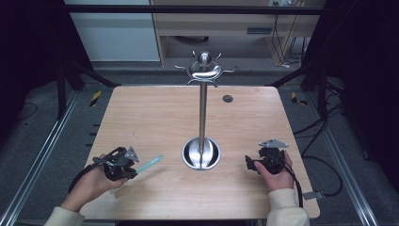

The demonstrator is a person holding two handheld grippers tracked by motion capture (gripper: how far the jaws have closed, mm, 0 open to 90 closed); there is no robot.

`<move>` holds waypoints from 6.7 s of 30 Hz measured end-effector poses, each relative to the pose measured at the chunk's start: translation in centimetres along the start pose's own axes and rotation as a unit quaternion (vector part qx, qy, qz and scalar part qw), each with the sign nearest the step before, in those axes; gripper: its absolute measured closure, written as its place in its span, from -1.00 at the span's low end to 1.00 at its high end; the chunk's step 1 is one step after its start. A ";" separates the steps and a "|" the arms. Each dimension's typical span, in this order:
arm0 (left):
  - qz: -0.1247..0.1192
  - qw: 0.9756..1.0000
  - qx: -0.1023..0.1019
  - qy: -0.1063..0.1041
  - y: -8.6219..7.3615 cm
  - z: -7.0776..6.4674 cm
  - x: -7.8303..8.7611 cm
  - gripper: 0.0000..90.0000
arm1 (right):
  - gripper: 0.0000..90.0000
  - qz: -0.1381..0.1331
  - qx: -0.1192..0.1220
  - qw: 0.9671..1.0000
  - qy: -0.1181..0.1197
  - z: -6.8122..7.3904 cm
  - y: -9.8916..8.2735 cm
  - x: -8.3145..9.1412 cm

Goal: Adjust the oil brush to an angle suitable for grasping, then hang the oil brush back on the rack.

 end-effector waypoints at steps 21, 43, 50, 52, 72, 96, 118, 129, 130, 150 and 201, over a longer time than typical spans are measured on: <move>-0.063 0.998 0.012 0.029 -0.7 0.1 3.2 0.82 | -0.77 -0.001 0.000 1.000 0.000 0.0 0.0 0.0; -0.153 0.987 0.028 0.044 -0.1 -0.6 7.6 0.82 | -0.78 0.002 0.001 1.000 -0.001 0.0 0.0 -0.1; -0.187 0.980 0.033 0.053 0.0 -0.7 9.1 0.82 | -0.78 0.001 0.001 1.000 -0.001 0.0 0.0 -0.1; -0.195 0.979 0.031 0.058 0.1 -0.7 9.6 0.82 | -0.78 0.001 0.001 1.000 0.000 0.1 0.0 -0.1; -0.282 0.955 0.041 0.075 1.1 -1.3 13.6 0.82 | -0.78 -0.001 0.000 1.000 -0.002 0.0 0.0 0.0; -0.324 0.941 0.031 0.088 2.4 -1.7 16.0 0.82 | -0.81 -0.015 -0.004 1.000 -0.002 -0.2 0.1 0.4; -0.349 0.932 0.038 0.090 3.2 -2.0 16.9 0.82 | -0.80 -0.011 -0.004 1.000 0.000 -0.1 0.0 0.3; -0.364 0.927 0.038 0.085 4.2 -2.4 17.6 0.82 | -0.80 -0.011 -0.003 1.000 0.000 -0.1 0.0 0.2; -0.367 0.925 0.038 0.086 4.3 -2.5 17.7 0.82 | -0.80 -0.011 -0.002 1.000 0.000 -0.1 0.0 0.2; -0.398 0.914 0.032 0.073 5.7 -4.0 18.6 0.82 | -0.80 -0.010 0.000 1.000 0.000 -0.1 0.0 0.2; -0.390 0.918 0.040 0.065 8.0 -4.7 18.8 0.82 | -0.80 -0.012 -0.003 1.000 0.003 -0.1 0.0 0.4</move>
Point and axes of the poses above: each handheld gripper's, and its own axes: x roughly backward along the jaws, y roughly out of its top, z roughly to its left, the point moved 2 cm from there along -x, roughly forward along the jaws, and after that the axes turned 14 degrees about z, right-handed, at the moved point
